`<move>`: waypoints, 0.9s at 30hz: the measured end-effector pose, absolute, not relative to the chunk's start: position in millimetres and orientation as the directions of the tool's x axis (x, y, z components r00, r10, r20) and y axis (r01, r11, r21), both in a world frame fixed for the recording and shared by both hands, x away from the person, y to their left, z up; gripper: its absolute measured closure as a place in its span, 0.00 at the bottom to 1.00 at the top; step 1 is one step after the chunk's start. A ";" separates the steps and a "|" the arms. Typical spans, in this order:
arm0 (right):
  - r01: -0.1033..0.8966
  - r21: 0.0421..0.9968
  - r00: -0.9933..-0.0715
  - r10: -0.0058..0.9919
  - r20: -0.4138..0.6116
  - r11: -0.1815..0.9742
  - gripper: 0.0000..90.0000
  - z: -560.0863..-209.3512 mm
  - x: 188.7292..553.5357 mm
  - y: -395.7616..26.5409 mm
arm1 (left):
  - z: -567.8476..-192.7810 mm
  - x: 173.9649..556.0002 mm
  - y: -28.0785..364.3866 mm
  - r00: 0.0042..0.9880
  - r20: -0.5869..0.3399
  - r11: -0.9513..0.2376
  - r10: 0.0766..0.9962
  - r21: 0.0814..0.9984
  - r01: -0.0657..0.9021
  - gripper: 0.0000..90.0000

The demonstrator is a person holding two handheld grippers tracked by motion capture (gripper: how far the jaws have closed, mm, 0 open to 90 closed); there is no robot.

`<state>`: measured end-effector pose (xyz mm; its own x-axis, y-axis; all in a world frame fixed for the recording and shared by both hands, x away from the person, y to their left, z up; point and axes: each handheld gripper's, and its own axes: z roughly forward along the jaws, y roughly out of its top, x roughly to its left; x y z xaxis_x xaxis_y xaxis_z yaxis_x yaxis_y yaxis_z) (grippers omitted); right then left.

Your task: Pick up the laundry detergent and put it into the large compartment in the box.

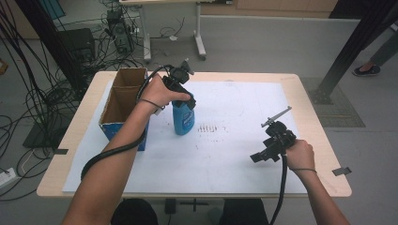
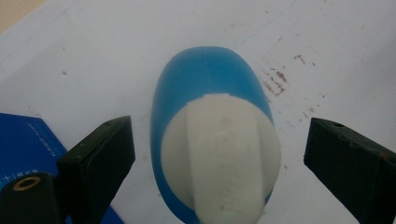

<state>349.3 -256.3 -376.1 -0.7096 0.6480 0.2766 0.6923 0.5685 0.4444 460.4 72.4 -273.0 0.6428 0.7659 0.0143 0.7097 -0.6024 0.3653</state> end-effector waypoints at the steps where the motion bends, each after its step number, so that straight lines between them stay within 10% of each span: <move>1: 0.693 0.444 -0.709 0.648 0.277 0.568 0.04 -376.0 349.2 -256.4 | -272.9 460.5 72.4 0.642 0.015 -0.602 0.766 0.367 0.710 0.10; 27: 0.697 0.446 -0.705 0.650 0.282 0.562 0.04 -377.4 347.9 -258.1 | -280.5 463.6 75.1 0.635 0.011 -0.595 0.773 0.358 0.719 0.14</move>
